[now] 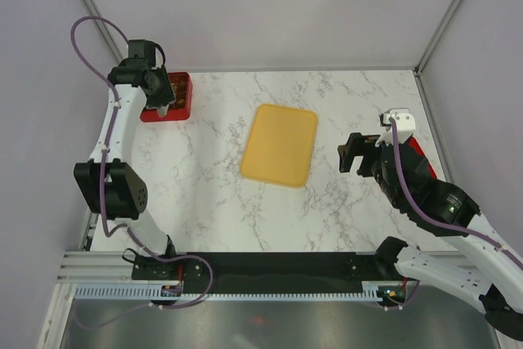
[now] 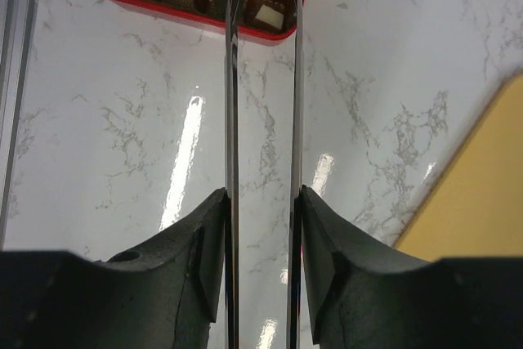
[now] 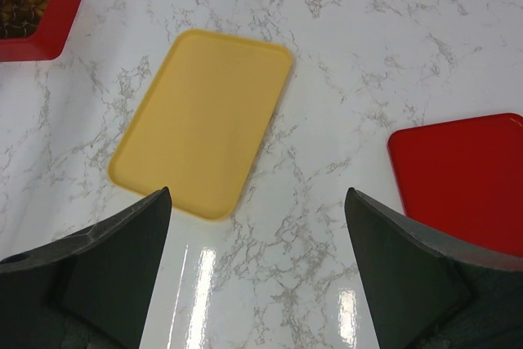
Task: Pack the chocolate
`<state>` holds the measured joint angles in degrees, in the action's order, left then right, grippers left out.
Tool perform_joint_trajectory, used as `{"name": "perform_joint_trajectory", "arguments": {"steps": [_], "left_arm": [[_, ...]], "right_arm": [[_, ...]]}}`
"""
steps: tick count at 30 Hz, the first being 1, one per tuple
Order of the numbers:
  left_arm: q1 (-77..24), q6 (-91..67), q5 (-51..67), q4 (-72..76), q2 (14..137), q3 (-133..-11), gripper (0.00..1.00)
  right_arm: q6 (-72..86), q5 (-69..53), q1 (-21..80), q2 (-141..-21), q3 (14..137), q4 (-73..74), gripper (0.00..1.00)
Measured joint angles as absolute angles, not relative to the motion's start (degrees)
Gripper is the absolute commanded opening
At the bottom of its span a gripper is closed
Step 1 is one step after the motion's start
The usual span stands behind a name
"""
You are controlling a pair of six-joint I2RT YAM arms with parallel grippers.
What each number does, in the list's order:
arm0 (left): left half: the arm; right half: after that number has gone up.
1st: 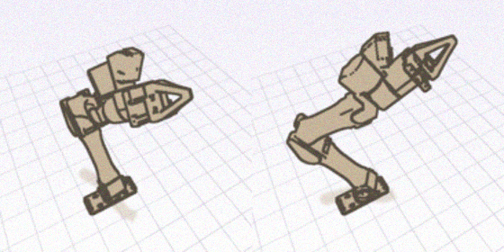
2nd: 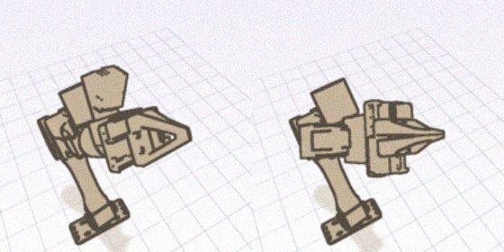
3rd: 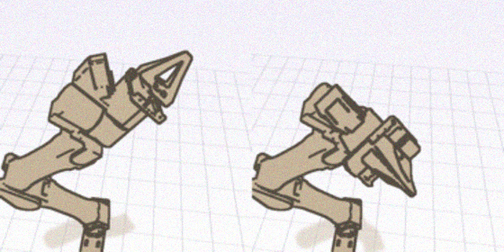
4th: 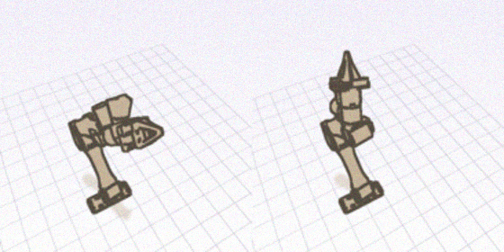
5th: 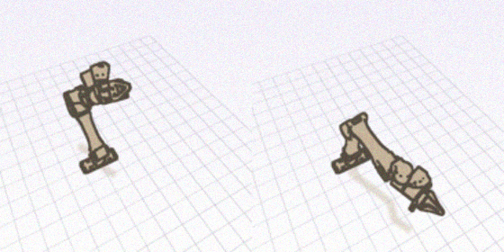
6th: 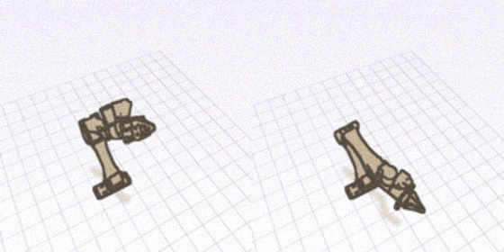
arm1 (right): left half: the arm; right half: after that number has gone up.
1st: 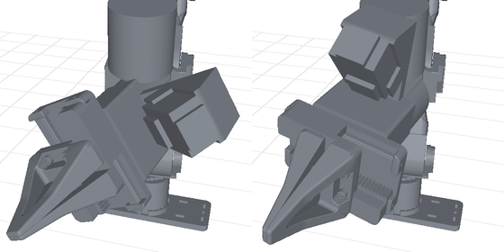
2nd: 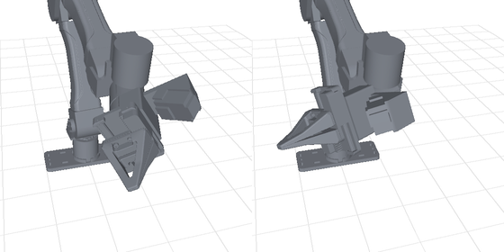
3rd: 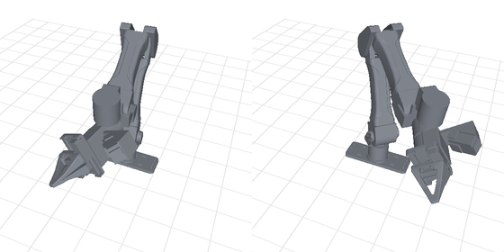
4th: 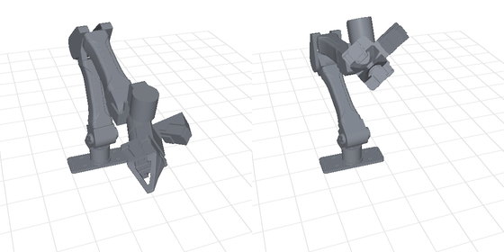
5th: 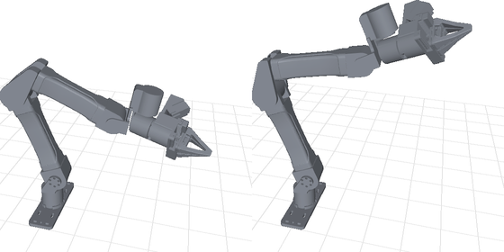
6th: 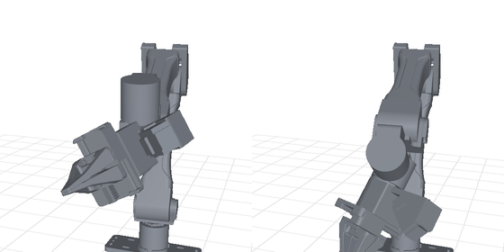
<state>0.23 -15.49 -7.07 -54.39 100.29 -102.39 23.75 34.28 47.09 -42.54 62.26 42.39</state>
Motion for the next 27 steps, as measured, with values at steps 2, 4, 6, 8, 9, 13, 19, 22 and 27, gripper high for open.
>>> {"name": "perform_joint_trajectory", "arguments": {"steps": [2, 4, 6, 8, 9, 13, 19, 22, 27], "left_arm": [[-1.1, -15.5, -6.8, -53.5, 96.1, -99.9, 0.47], [-3.0, -15.5, -6.4, -53.0, 92.5, -97.2, 0.46], [-5.4, -15.6, -5.8, -51.9, 88.2, -92.9, 0.47], [-7.9, -15.8, -5.4, -50.3, 84.0, -87.4, 0.46], [-8.9, -16.2, -5.3, -50.2, 82.0, -84.3, 0.47], [-12.2, -17.8, -4.7, -48.4, 77.4, -75.5, 0.47], [-15.9, -20.8, -4.9, -45.8, 73.8, -63.4, 0.48], [-18.3, -22.4, -5.1, -44.6, 73.7, -59.1, 0.49], [-20.8, -25.2, -5.5, -43.0, 73.6, -54.2, 0.55]], "right_arm": [[23.8, 34.3, 47.1, -42.4, 62.3, 42.4, 0.96], [23.9, 34.0, 47.1, -42.3, 62.3, 42.4, 0.96], [24.2, 33.4, 47.1, -42.2, 62.3, 42.4, 0.96], [24.5, 32.6, 47.1, -42.0, 62.3, 42.4, 0.96], [24.6, 32.2, 47.1, -42.0, 62.3, 42.4, 0.96], [25.3, 30.4, 47.1, -41.6, 61.9, 42.5, 0.96], [26.7, 28.9, 47.1, -40.5, 60.7, 43.2, 0.96], [27.7, 28.3, 47.1, -39.4, 59.3, 43.6, 0.96], [28.6, 27.6, 47.1, -38.3, 58.3, 44.7, 0.95]]}}
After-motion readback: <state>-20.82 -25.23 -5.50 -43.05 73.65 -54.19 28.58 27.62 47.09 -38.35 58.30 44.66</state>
